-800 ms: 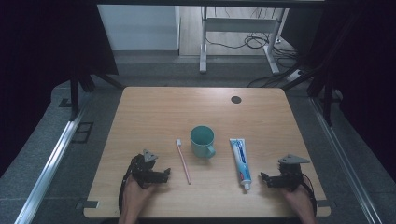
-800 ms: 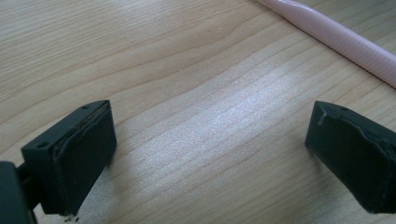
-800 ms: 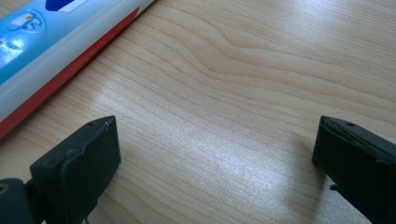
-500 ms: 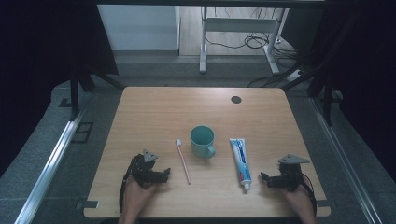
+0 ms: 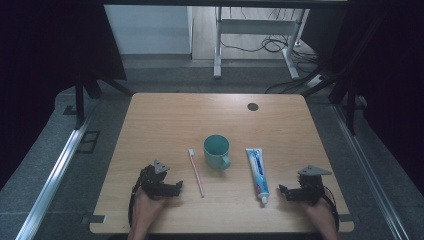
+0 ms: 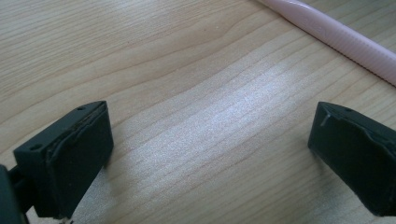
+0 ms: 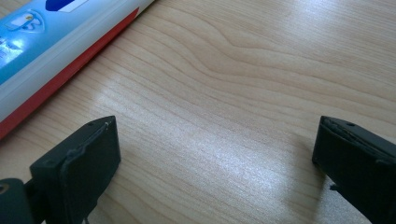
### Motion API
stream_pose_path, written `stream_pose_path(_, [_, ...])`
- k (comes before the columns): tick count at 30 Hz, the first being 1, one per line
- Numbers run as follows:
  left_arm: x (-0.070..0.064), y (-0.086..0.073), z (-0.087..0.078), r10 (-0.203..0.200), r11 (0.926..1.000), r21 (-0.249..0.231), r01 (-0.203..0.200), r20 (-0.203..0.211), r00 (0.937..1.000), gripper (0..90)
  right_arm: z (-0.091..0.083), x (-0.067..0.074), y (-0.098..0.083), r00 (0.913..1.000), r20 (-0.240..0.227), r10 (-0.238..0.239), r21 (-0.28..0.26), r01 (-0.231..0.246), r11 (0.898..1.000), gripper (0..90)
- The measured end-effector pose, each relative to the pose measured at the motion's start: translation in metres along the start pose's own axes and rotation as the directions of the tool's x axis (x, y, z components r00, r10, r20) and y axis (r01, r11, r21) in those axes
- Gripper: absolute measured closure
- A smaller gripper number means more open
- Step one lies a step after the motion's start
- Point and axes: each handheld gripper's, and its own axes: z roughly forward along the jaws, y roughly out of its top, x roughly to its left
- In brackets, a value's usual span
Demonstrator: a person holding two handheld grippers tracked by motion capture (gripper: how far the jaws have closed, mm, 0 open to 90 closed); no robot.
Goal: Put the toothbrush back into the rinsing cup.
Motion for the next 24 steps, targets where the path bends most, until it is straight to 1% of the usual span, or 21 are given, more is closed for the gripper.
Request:
stream_pose_path(13, [0.0, 0.004, -0.002, 0.01, 0.9996, 0.025, -0.01, 0.003, 0.9999, 3.1, 0.0, 0.0, 0.0, 1.0, 0.0, 0.0, 0.0, 0.0, 1.0, 0.3])
stream_pose_path(17, [-0.001, 0.007, -0.004, 0.018, 0.9997, 0.015, -0.018, 0.009, 0.9998, 3.6, 0.0, 0.0, 0.0, 1.0, 0.0, 0.0, 0.0, 0.0, 1.0, 0.3])
stream_pose_path(24, [-0.004, 0.012, -0.008, 0.02, 0.9998, 0.004, -0.02, 0.023, 0.9995, 4.3, 0.0, 0.0, 0.0, 1.0, 0.0, -0.001, 0.0, 0.001, 1.0, 0.3])
